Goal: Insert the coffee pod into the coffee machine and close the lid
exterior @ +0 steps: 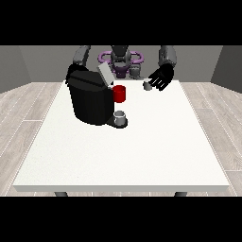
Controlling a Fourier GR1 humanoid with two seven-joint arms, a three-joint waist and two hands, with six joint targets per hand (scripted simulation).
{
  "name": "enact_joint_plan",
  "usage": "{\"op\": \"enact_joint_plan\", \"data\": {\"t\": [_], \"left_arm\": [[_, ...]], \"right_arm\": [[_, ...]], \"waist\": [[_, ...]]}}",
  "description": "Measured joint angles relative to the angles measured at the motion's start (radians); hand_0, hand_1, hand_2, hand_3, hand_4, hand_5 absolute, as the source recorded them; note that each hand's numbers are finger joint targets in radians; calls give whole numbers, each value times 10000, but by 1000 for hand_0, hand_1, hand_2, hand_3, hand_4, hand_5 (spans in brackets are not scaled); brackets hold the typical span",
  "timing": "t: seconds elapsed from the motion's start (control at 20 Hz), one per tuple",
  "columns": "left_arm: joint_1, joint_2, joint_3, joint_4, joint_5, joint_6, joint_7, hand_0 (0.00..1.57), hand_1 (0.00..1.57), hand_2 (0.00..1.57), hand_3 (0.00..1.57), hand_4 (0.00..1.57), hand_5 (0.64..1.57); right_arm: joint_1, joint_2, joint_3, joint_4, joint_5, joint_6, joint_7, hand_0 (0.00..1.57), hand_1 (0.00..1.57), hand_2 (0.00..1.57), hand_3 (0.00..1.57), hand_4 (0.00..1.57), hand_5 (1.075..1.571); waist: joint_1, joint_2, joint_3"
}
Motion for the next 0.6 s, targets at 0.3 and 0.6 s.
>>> {"op": "enact_joint_plan", "data": {"t": [0.3,0.6], "left_arm": [[-460,122,217,-114,-34,-320,201,1256,1256,1327,1277,536,1571],[-1421,345,609,-91,40,-515,815,1211,1211,1253,1199,507,1571]], "right_arm": [[-154,-11,-2,58,-128,193,-262,0,0,0,0,475,1571],[-459,7,118,-137,-155,281,-151,0,0,0,0,504,1571]], "waist": [[-185,124,0],[-648,292,0]]}}
